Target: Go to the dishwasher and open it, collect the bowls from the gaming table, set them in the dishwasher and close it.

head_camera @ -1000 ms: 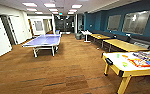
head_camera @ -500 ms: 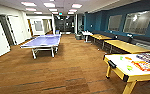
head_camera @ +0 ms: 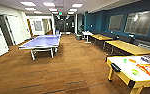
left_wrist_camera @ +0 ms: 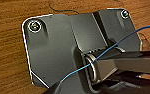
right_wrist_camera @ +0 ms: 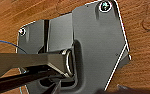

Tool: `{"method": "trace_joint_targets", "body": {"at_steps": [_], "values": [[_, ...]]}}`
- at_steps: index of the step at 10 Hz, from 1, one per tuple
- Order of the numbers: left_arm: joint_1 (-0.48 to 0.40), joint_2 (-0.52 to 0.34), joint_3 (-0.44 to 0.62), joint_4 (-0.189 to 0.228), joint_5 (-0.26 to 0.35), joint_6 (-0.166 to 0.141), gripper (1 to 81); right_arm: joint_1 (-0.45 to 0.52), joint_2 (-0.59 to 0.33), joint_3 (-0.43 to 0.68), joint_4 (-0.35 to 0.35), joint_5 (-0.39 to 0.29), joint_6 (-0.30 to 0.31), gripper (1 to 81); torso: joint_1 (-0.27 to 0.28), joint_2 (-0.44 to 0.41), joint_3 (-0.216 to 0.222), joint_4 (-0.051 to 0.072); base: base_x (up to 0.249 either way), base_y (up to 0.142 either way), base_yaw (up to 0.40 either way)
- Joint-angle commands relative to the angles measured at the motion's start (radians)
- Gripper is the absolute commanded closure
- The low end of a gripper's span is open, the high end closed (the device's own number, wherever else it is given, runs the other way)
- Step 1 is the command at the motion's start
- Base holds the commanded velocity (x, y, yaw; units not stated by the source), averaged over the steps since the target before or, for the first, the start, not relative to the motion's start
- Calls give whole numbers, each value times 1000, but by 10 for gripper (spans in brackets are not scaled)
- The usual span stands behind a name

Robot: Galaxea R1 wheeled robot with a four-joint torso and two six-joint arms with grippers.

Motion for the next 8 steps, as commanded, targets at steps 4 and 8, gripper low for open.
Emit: {"method": "trace_joint_targets", "body": {"at_steps": [4, 8], "values": [[-44, -2, 3, 9, 53, 3, 10, 44, -4, 2, -7, -48, -2, 10, 1, 0, 0, 0, 227, 0, 0], [-44, -1, 3, 9, 53, 3, 10, 44, -4, 1, -9, -48, -2, 10, 0, 0, 0, 0, 226, 0, 0]]}}
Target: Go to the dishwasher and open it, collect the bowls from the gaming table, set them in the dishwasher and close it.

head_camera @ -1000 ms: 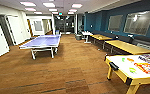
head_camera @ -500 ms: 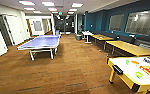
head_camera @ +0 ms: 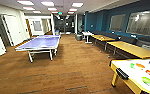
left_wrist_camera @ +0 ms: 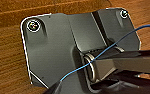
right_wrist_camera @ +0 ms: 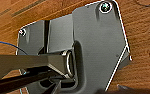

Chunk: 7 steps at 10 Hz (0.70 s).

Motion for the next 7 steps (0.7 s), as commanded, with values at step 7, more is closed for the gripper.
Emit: {"method": "trace_joint_targets", "body": {"at_steps": [7], "values": [[-44, -4, 3, 9, 51, 3, 10, 41, -6, 1, -9, -48, -2, 10, 1, 0, 0, 0, 213, 0, 0]]}}
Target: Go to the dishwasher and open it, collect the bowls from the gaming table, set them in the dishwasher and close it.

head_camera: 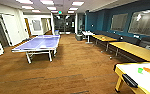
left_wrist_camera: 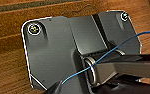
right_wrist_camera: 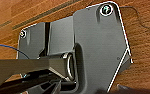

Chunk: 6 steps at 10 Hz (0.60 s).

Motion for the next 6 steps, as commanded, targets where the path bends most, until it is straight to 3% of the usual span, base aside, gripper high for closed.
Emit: {"method": "trace_joint_targets", "body": {"at_steps": [1, 6], "values": [[-37, -3, 3, 10, 56, 5, 10, 34, -7, 1, -9, -50, -2, 10, 0, 0, 0, 0, 115, 0, 0], [-37, -3, 3, 9, 61, 5, 10, 31, -7, 1, -9, -50, -2, 10, 0, 0, 0, 0, 0, 0, 0]]}}
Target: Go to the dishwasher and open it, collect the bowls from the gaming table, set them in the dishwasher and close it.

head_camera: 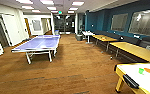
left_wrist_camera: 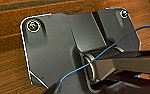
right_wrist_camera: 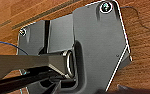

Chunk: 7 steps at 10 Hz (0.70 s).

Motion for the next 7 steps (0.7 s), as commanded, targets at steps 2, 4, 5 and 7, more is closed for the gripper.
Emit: {"method": "trace_joint_targets", "body": {"at_steps": [2, 4, 5, 7], "values": [[-43, -6, 3, 11, 54, 4, 10, 36, -3, 3, -10, -48, -2, 10, 0, 0, 0, 0, 0, 0, 0], [-43, -6, 3, 12, 55, 6, 10, 38, -3, 1, -10, -48, -2, 10, 0, 0, 0, 0, 0, 0, 0], [-44, -6, 3, 12, 55, 6, 10, 38, -4, 0, -10, -48, -2, 10, 0, 0, 0, 0, 0, 0, 0], [-44, -8, 3, 11, 55, 8, 10, 36, -3, -2, -10, -48, -2, 10, 0, 0, 0, 0, 0, 0, -182]]}}
